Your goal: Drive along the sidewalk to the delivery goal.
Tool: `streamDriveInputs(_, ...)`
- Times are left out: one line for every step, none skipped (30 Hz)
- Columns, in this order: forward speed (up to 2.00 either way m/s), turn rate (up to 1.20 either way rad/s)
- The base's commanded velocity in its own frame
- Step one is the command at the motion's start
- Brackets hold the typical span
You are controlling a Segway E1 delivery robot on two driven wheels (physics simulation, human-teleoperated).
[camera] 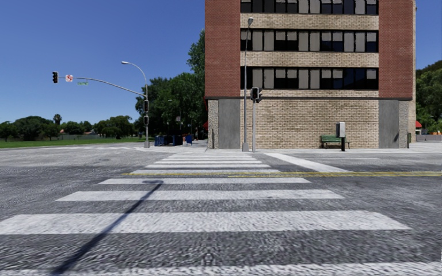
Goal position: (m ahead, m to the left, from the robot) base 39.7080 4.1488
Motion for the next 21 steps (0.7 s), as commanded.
streamDriveInputs(2.0,0.0)
streamDriveInputs(2.0,0.0)
streamDriveInputs(2.0,0.0)
streamDriveInputs(2.0,0.0)
streamDriveInputs(2.0,0.0)
streamDriveInputs(2.0,0.0)
streamDriveInputs(2.0,0.0)
streamDriveInputs(2.0,0.02)
streamDriveInputs(2.0,0.07)
streamDriveInputs(2.0,0.07)
streamDriveInputs(2.0,0.09)
streamDriveInputs(2.0,0.18)
streamDriveInputs(2.0,0.18)
streamDriveInputs(2.0,0.21)
streamDriveInputs(2.0,0.23)
streamDriveInputs(2.0,0.27)
streamDriveInputs(2.0,0.29)
streamDriveInputs(2.0,0.29)
streamDriveInputs(2.0,0.29)
streamDriveInputs(2.0,0.29)
streamDriveInputs(2.0,0.29)
